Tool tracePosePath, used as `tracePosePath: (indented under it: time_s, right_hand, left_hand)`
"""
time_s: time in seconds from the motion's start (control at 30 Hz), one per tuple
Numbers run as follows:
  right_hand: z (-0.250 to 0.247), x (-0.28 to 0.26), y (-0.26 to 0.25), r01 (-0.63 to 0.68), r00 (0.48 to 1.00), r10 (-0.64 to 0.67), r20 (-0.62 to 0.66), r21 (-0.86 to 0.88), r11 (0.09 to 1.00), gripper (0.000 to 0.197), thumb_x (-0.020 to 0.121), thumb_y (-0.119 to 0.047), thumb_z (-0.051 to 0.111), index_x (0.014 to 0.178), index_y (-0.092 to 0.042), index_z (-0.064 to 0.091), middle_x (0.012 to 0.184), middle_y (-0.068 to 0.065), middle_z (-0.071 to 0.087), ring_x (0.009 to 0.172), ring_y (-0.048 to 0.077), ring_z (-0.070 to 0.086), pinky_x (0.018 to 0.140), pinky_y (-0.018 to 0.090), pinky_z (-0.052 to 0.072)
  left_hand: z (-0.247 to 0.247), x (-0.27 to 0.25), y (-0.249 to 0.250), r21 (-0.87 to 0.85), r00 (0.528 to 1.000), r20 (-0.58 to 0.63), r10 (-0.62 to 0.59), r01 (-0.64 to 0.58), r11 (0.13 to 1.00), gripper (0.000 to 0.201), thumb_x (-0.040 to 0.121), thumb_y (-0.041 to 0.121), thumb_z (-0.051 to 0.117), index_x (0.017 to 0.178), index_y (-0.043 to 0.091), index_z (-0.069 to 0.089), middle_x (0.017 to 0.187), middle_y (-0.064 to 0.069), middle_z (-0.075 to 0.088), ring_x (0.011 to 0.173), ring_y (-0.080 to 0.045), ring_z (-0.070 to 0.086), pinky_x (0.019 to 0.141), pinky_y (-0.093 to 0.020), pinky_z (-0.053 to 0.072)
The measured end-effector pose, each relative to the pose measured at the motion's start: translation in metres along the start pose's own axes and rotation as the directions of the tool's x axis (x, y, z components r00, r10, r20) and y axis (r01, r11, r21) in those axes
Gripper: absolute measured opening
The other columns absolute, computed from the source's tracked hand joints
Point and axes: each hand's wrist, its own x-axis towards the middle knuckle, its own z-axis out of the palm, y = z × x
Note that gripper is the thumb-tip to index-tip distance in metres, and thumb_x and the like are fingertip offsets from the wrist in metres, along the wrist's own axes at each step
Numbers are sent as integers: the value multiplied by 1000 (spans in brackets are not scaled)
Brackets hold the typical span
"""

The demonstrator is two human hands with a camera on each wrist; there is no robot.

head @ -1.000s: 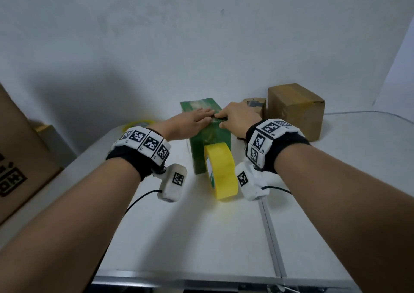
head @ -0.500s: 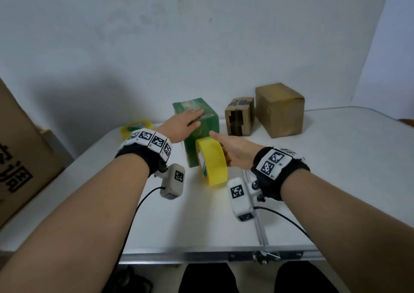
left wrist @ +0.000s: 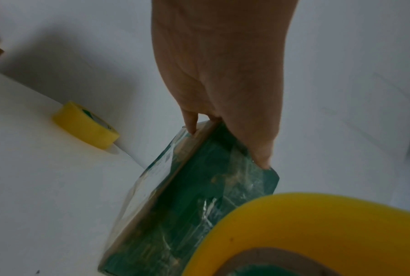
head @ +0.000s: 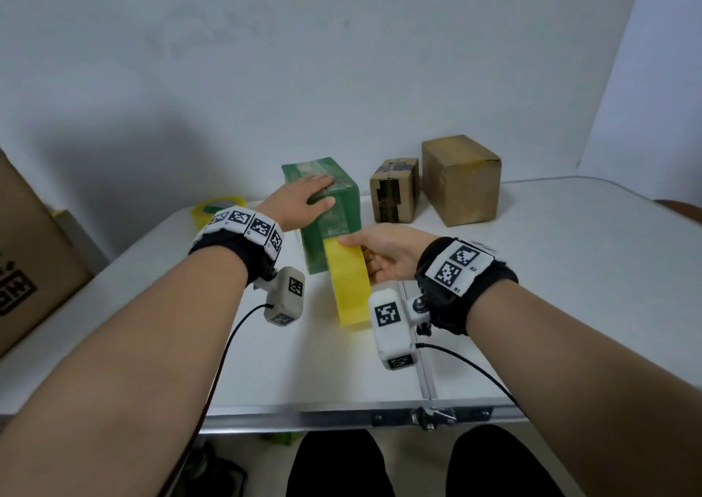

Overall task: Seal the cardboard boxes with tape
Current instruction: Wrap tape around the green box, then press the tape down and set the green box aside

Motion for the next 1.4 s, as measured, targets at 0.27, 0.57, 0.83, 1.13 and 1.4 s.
tracePosePath:
  time_s: [0.27, 0.57, 0.83, 1.13, 1.4]
  right_hand:
    - [-2, 6, 3, 16, 999, -18, -43, -47, 999, 45, 97, -36, 57, 129, -5, 56, 120, 14, 67, 94, 24, 65, 84, 37, 54]
    - [-40, 24, 4, 3, 975, -59, -215, -252, 968, 46, 102, -47, 40, 117, -7, 57, 110, 9, 67, 95, 22, 65, 88, 35, 49]
    - [-126, 26, 35, -345, 877, -79, -475, -734, 585, 46, 94, -24, 54, 137, -6, 49, 141, 13, 49, 127, 32, 52, 80, 28, 50]
    - [-150, 63, 42, -556, 826, 103, -554, -772, 308, 41, 83, -28, 66, 116, -4, 64, 110, 6, 61, 110, 31, 62, 86, 31, 48]
    - [-200, 148, 64, -521, 854, 41, -519, -851, 65, 58, 54, -55, 67, 91, -10, 59, 113, 15, 65, 103, 40, 64, 92, 53, 53]
  left_hand:
    - [15, 4, -10, -48, 994, -95, 46, -51, 998, 72, 90, 43, 63, 151, 23, 31, 158, 0, 29, 145, -19, 24, 117, -34, 18]
    - [31, 9, -16, -26, 975, -212, 66, -73, 997, 70, 89, 42, 65, 149, 23, 35, 154, -1, 37, 143, -21, 29, 117, -37, 22]
    - [34, 12, -19, -23, 963, -261, 71, -80, 997, 68, 89, 45, 64, 148, 28, 36, 153, 1, 38, 143, -18, 30, 116, -36, 24]
    - [33, 12, -17, -37, 966, -253, 50, -61, 997, 68, 88, 42, 66, 148, 28, 36, 154, 0, 37, 143, -19, 29, 117, -37, 23]
    - [33, 11, -18, -73, 968, -247, 49, -69, 995, 68, 89, 39, 67, 148, 27, 36, 155, 1, 36, 144, -18, 27, 117, -36, 20]
